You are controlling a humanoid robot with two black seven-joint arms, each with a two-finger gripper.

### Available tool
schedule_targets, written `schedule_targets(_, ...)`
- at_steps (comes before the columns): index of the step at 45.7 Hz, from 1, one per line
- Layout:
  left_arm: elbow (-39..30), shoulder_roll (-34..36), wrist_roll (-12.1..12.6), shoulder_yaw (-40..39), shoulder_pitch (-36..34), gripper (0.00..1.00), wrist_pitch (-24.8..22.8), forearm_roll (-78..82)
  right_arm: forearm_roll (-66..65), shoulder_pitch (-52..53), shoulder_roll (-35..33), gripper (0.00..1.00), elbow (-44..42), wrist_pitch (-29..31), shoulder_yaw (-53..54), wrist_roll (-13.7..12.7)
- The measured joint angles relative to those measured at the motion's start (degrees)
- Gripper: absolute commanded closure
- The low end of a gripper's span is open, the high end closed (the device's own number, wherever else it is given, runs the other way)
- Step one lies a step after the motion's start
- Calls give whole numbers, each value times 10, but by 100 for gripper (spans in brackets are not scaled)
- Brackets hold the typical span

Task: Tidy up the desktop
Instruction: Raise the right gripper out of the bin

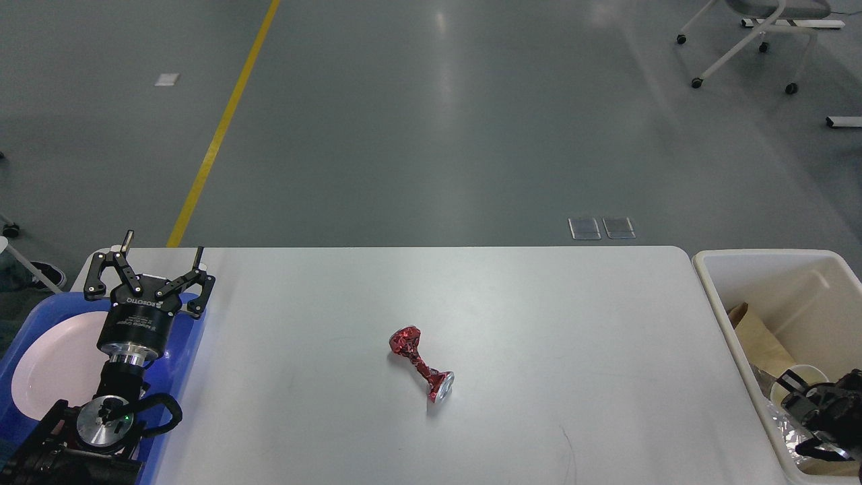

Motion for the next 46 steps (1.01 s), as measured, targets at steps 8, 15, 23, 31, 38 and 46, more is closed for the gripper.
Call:
schedule_targets(8, 0, 0, 0, 0, 0, 4, 0, 0, 0, -1, 0, 100, 0, -1, 1, -1)
schedule_targets(15, 0, 0, 0, 0, 0, 4, 0, 0, 0, -1, 0, 100, -1, -1, -2, -1)
schedule_targets(23, 0, 0, 0, 0, 0, 4, 0, 0, -1, -2, -3, 22, 0, -23, 1, 1)
schedule_targets(31, 0, 0, 0, 0, -1, 4, 0, 0, -1, -4, -4, 0, 2, -87, 2, 3)
schedule_targets(38, 0, 0, 0, 0, -1, 4, 0, 0, -3, -5, -3, 0, 4, -93, 2, 3)
schedule_targets(46, 0, 0, 0, 0, -1, 4, 0, 0, -6, -6, -5, 0, 9, -91, 2, 5)
